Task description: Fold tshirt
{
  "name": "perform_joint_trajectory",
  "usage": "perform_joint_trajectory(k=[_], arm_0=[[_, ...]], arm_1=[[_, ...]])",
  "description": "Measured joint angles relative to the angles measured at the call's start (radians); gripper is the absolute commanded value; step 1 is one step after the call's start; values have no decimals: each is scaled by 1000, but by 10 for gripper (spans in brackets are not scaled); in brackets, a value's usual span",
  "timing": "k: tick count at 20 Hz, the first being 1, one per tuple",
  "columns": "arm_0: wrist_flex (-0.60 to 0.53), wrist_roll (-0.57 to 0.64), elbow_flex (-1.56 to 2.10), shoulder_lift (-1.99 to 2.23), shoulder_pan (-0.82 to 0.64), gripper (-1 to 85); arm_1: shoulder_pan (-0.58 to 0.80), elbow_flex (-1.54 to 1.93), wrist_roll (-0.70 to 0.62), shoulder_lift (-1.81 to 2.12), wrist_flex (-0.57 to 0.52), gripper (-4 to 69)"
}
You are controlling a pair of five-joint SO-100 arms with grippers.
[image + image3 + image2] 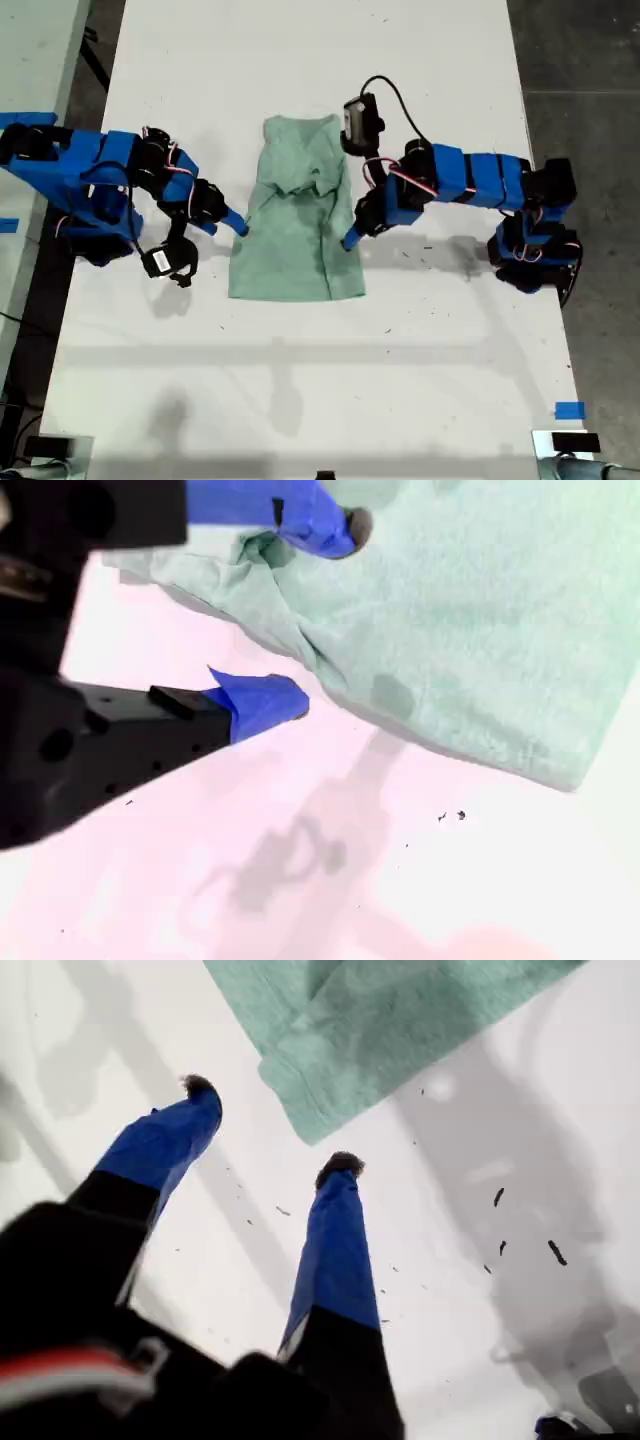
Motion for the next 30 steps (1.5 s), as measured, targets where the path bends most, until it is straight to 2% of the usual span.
perform_joint_trajectory(k=[4, 7, 12, 14, 18, 23, 26, 30], arm_0=[[12, 3, -18, -181, 2, 253], [-44, 8, -18, -261, -3, 259], [-290, 55, 110, -370, -51, 245], [-337, 58, 132, -410, -75, 249], [-337, 67, 141, -417, -101, 249], [-225, 52, 144, -233, -98, 246], [-196, 40, 161, -158, -98, 249], [-325, 51, 295, -227, -126, 250]], arm_1=[[3, 26, -6, 0, -2, 231], [3, 32, -6, 0, -2, 226], [3, 58, -6, 2, -2, 221], [3, 83, -6, 2, -8, 219], [3, 109, 6, 2, -23, 218], [3, 118, 3, 0, -40, 216], [3, 118, 6, 2, -44, 216], [3, 127, 12, 2, -48, 216]])
